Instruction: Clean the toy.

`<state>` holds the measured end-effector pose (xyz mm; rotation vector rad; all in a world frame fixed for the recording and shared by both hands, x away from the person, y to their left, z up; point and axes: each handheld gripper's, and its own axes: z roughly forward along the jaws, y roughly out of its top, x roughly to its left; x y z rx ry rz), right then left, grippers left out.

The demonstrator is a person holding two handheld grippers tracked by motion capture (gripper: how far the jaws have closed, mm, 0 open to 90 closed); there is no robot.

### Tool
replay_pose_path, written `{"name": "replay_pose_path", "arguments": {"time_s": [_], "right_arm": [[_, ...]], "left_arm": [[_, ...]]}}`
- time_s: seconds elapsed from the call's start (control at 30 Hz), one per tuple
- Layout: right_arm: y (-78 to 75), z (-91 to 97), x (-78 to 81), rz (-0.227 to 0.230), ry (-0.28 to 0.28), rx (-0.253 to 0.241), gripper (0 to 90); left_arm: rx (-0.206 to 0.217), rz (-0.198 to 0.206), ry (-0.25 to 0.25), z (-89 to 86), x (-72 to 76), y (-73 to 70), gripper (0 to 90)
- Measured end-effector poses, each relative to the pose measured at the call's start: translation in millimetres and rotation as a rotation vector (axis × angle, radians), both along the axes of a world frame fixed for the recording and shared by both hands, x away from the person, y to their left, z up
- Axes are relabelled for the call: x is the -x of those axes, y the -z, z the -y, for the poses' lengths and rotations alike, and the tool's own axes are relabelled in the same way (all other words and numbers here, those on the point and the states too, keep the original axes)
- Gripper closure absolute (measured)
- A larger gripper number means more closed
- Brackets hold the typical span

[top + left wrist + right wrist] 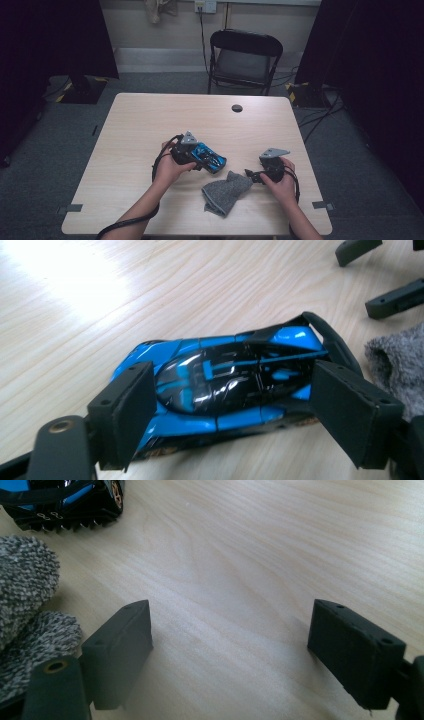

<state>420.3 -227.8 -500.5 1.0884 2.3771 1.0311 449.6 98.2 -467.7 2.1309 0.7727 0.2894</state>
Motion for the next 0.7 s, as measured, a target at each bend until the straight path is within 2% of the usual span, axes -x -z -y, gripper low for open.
{"name": "replay_pose_path", "arguments": {"time_s": [0.03,0.13,0.23,0.27,0.33,0.4,0.5,0.6,0.7], "right_arm": [[-0.3,-0.2,-0.2,-0.003,-0.003,-0.001,17.7],[-2.6,-0.5,-1.4,-0.024,-0.021,-0.008,19.0],[-7.5,-0.9,-0.9,-0.039,-0.027,-0.029,18.6],[-10.1,-1.0,-0.1,-0.032,-0.03,-0.037,18.6],[-17.8,-0.8,1.6,-0.022,-0.041,-0.047,18.5],[-25.5,-1.0,3.9,-0.009,-0.051,-0.063,18.6],[-39.3,-5.3,7.6,0.0,-0.082,-0.069,18.8],[-52.7,-16.4,14.4,0.007,-0.141,-0.072,18.8],[-56.7,-27.2,20.8,-0.006,-0.178,-0.084,19.0]], "left_arm": [[0.001,0.013,-0.001,2.5,-0.9,1.2,19.0],[0.028,0.017,0.002,8.5,-3.6,3.4,17.3],[0.009,0.026,0.022,13.8,-5.1,7.7,17.0],[0.0,0.02,0.021,14.6,-5.5,10.1,16.4],[-0.008,0.04,0.015,14.4,-6.4,13.7,14.7],[0.009,0.034,0.0,14.2,-6.9,14.9,13.7],[0.002,0.017,-0.011,13.9,-6.3,14.8,11.2],[0.008,0.015,-0.016,13.6,-6.9,15.4,10.9],[0.016,0.015,-0.033,13.9,-6.8,16.7,8.8]]}}
